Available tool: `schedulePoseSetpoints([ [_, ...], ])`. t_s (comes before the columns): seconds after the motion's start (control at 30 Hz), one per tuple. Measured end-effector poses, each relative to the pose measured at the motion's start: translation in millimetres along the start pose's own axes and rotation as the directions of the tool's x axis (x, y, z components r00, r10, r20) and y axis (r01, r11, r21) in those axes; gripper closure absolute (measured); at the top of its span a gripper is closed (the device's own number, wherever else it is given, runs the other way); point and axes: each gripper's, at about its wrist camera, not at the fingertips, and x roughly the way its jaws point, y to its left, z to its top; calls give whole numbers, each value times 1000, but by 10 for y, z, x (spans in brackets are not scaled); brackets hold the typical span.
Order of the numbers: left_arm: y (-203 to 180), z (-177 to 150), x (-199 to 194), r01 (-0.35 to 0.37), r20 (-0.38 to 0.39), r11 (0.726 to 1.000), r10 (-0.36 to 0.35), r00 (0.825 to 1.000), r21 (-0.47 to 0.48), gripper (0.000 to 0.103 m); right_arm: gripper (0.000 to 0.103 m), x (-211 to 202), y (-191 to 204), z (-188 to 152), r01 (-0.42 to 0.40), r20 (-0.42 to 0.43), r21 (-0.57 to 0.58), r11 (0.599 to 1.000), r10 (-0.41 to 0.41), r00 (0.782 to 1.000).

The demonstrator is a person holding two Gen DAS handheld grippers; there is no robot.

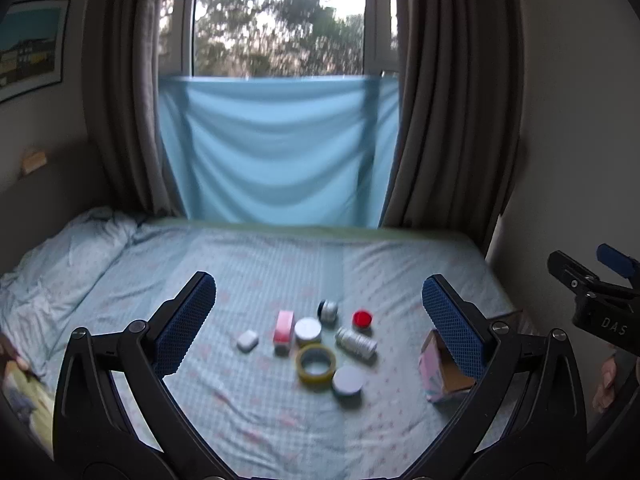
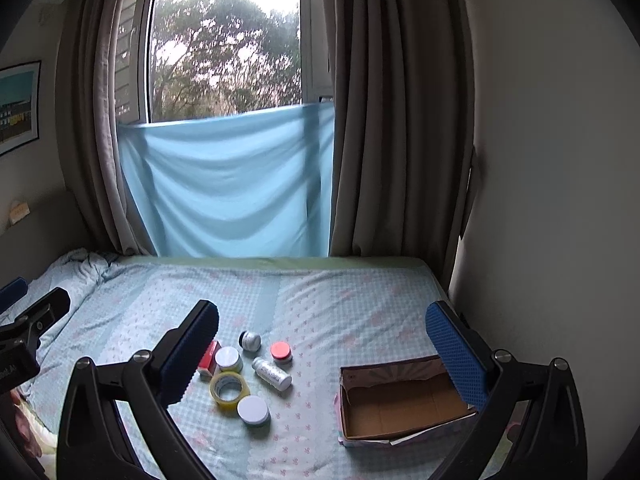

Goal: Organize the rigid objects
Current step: 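Grasp the red MARUBI box with the left tool while the right tool grasps the white-lidded jar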

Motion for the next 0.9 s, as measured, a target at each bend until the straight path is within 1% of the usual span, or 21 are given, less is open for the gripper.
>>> schedulePoseSetpoints([
  [0.1, 55, 10, 260, -19, -90, 1000, 20, 996, 4, 0, 0, 164, -9, -43, -12, -39, -15, 1000, 11, 999],
  [0.2, 163, -49, 569, -26, -165, 1000, 23, 986, -11, 0, 0, 422, 32, -168, -56, -93, -37, 998, 52, 994],
  [0.3, 331, -159, 968, -22, -256, 999, 13, 967, -32, 0, 0, 720, 166, -326, -82, -153, -67, 994, 71, 986],
  [0.37, 463, -260, 1287, -17, -315, 999, 6, 949, -30, 0, 0, 900, 287, -434, -91, -189, -87, 992, 74, 979],
  [0.4, 515, -299, 1395, -15, -333, 1000, 6, 943, -25, 0, 0, 995, 359, -494, -94, -209, -94, 991, 72, 975],
  [0.5, 706, -434, 1876, 12, -403, 1000, -15, 915, -11, 0, 0, 1288, 562, -697, -96, -268, -100, 990, 67, 961],
  [0.53, 788, -490, 2094, 32, -437, 999, -31, 899, -5, 0, 0, 1386, 638, -765, -95, -286, -99, 991, 63, 956],
  [0.57, 837, -527, 2235, 43, -454, 999, -40, 890, -2, 0, 0, 1480, 710, -826, -91, -301, -101, 991, 56, 952],
  [0.6, 895, -572, 2416, 57, -479, 998, -48, 877, 3, 0, 0, 1601, 802, -924, -84, -323, -102, 991, 47, 945],
  [0.63, 961, -629, 2617, 77, -506, 997, -63, 860, 7, 0, 0, 1705, 852, -1003, -79, -341, -101, 992, 40, 939],
  [0.67, 1010, -675, 2779, 93, -525, 996, -74, 848, 9, 0, 0, 1814, 923, -1090, -69, -368, -102, 992, 27, 930],
  [0.7, 1078, -749, 3001, 110, -552, 994, -83, 830, 16, 0, 0, 1921, 993, -1175, -59, -397, -101, 993, 14, 918],
  [0.73, 1123, -813, 3166, 123, -574, 992, -89, 814, 20, 0, 0, 2036, 1063, -1269, -53, -427, -94, 994, 7, 904],
  [0.77, 1153, -863, 3318, 131, -590, 991, -92, 802, 23, 1, 0, 2139, 1104, -1350, -48, -451, -88, 995, 3, 893],
  [0.8, 1197, -932, 3493, 138, -613, 990, -93, 785, 27, 0, 0, 2272, 1163, -1453, -44, -483, -80, 996, 0, 875],
  [0.83, 1237, -1018, 3687, 143, -640, 989, -92, 763, 29, 0, 0, 2378, 1205, -1540, -43, -511, -73, 996, 0, 860],
  [0.87, 1254, -1085, 3811, 144, -660, 989, -91, 746, 27, 1, 0, 2486, 1243, -1632, -41, -543, -65, 997, -1, 839],
  [0.9, 1291, -1182, 4013, 143, -686, 989, -90, 722, 21, 1, 0, 2601, 1282, -1728, -38, -582, -58, 998, -3, 813],
])
